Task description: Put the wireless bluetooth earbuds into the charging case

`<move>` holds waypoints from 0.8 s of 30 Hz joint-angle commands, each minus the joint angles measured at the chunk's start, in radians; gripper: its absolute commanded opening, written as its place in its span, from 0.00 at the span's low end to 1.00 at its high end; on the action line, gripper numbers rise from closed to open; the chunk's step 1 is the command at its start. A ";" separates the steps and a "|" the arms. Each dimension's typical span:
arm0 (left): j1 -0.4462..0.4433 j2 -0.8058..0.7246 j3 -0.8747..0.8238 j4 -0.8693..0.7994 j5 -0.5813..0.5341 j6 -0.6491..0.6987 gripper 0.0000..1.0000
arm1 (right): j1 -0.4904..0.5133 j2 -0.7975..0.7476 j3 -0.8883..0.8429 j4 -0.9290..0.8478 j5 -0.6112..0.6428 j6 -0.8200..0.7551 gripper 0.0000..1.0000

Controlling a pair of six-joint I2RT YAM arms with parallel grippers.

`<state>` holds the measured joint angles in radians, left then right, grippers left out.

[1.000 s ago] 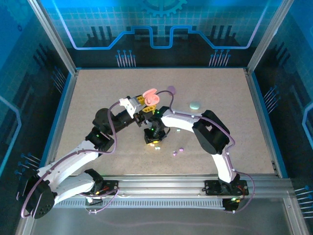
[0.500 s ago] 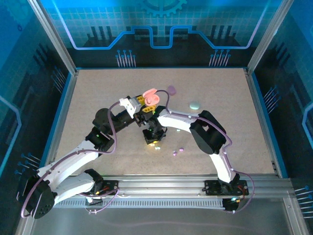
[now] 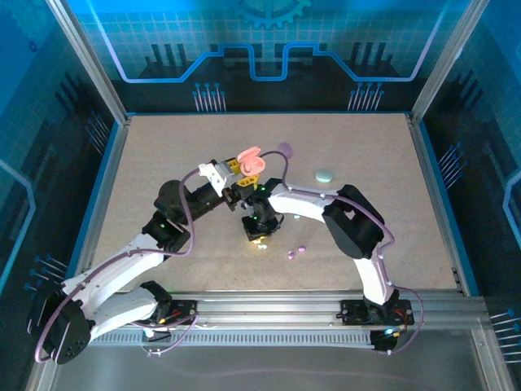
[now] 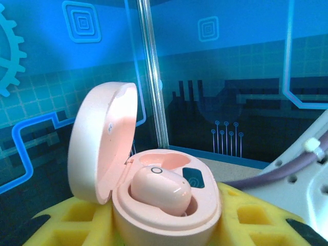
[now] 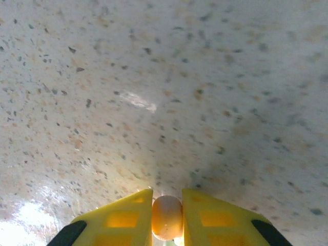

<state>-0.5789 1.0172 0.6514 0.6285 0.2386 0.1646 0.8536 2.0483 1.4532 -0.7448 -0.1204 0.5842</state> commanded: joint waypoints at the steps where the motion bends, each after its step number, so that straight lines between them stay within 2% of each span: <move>1: -0.004 -0.006 0.000 0.017 -0.012 0.010 0.29 | -0.086 -0.145 -0.092 0.077 -0.024 0.016 0.20; 8: -0.004 0.032 0.003 0.039 0.005 -0.013 0.29 | -0.205 -0.331 -0.225 0.145 -0.083 0.020 0.20; 14: -0.005 0.080 0.003 0.066 0.027 -0.033 0.29 | -0.334 -0.553 -0.303 0.154 -0.149 0.020 0.20; 20: -0.004 0.135 -0.002 0.115 0.093 -0.049 0.29 | -0.462 -0.780 -0.283 0.112 -0.240 0.009 0.20; 24: -0.006 0.169 -0.005 0.150 0.159 -0.054 0.28 | -0.496 -0.872 -0.230 0.123 -0.340 0.010 0.21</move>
<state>-0.5793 1.1675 0.6514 0.6960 0.3172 0.1295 0.3748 1.2270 1.1732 -0.6163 -0.3500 0.5949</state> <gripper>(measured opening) 0.373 0.208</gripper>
